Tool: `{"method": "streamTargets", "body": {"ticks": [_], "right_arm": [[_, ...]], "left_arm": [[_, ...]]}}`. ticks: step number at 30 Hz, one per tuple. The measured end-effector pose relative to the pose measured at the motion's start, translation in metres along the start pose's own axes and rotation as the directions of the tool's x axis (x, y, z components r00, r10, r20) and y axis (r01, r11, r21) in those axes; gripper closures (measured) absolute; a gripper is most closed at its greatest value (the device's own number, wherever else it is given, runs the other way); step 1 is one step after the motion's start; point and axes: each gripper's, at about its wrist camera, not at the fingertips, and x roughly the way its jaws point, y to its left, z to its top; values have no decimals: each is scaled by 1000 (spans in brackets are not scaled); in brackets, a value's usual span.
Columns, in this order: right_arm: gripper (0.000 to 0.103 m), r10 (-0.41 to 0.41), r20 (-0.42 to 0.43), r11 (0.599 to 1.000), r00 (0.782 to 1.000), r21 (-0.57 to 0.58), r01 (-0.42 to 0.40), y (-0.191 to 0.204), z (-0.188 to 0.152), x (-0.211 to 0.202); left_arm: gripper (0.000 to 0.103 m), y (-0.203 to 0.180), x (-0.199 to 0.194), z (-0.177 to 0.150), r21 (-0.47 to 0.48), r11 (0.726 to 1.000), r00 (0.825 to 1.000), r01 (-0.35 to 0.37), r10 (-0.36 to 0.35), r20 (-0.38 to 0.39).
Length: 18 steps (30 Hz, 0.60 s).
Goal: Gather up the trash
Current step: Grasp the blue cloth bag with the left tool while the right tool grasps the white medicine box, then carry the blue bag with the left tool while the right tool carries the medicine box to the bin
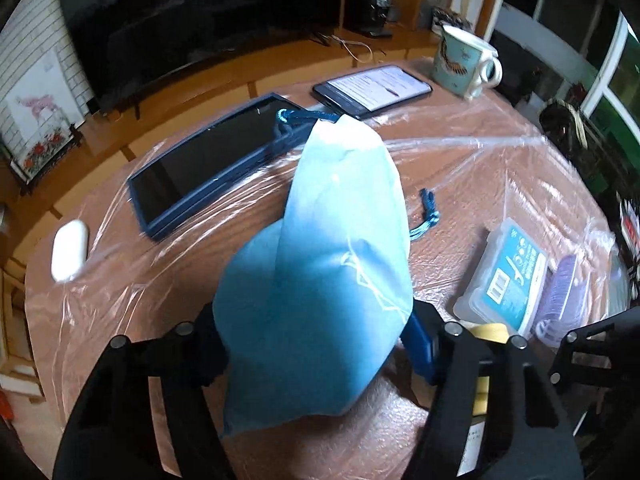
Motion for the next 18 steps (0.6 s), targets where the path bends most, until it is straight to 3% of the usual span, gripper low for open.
{"method": "streamTargets", "body": {"ticks": [5,10,18], "right_arm": [[50,29,46,998,999,61,-32,-10,-4,-14],[50,55,83,988,995,141,-66,-21,-5,-23],[50,62,118,982,991,168,-82,-25,-9,-39]], "left_arm": [[37,13,-15,-10,-100,995,999,11,-8,33],[37,15,-34,-22,-162,986,995,-26,40,86],[37,8,-61,-44,-268,959,982,-89,130,139]]}}
